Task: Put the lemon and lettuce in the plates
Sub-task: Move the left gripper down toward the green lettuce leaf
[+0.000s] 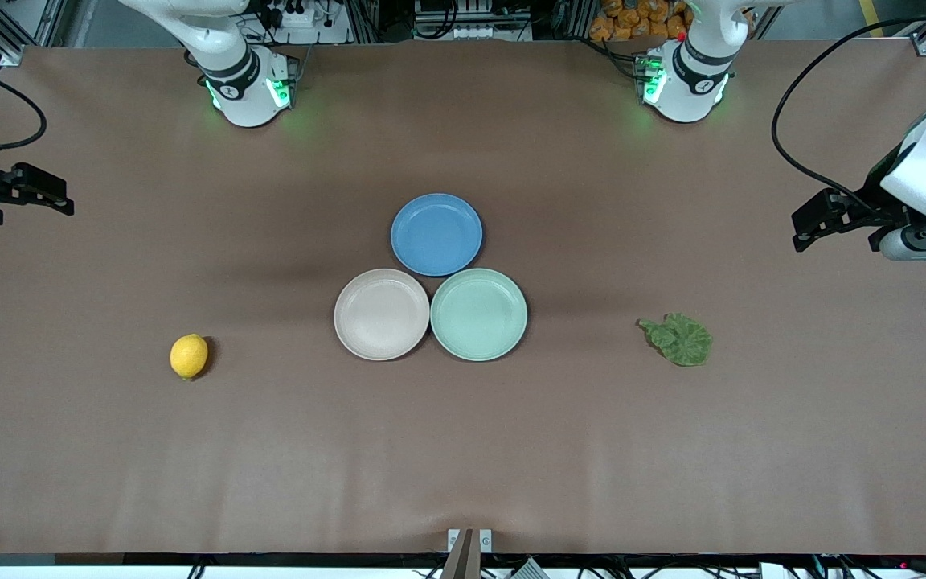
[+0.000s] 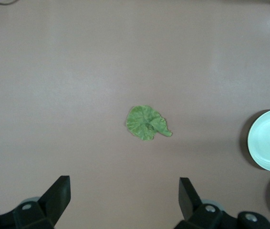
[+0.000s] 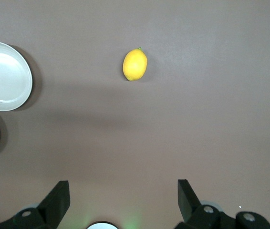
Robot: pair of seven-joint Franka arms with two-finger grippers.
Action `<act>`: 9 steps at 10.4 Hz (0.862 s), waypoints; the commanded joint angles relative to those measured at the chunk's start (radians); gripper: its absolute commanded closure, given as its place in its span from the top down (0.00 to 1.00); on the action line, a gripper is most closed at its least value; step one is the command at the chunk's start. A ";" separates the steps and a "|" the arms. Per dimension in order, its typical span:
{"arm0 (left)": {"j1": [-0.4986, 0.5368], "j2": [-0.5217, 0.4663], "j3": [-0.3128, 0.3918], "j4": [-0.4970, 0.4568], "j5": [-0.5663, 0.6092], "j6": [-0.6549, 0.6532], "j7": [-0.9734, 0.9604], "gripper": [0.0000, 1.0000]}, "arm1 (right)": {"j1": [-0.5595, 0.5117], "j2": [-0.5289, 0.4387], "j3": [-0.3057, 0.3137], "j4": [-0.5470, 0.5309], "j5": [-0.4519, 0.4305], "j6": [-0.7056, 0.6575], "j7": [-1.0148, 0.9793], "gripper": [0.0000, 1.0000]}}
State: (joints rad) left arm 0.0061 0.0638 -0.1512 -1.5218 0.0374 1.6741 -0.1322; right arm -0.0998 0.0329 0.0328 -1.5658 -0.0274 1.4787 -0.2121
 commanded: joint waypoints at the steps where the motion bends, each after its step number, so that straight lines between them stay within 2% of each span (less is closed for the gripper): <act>1: 0.000 -0.002 -0.002 0.008 0.007 0.004 0.043 1.00 | -0.012 -0.005 0.009 -0.007 0.001 0.002 0.007 1.00; 5: -0.005 0.008 -0.002 0.003 0.009 0.004 0.031 1.00 | -0.012 -0.004 0.009 -0.007 0.001 0.000 0.007 1.00; 9: -0.017 0.157 -0.013 0.000 0.007 0.050 0.025 1.00 | -0.014 -0.005 0.009 -0.007 0.001 0.000 0.005 1.00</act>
State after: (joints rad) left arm -0.0044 0.1342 -0.1570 -1.5349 0.0374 1.6820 -0.1145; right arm -0.1000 0.0335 0.0328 -1.5669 -0.0273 1.4784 -0.2121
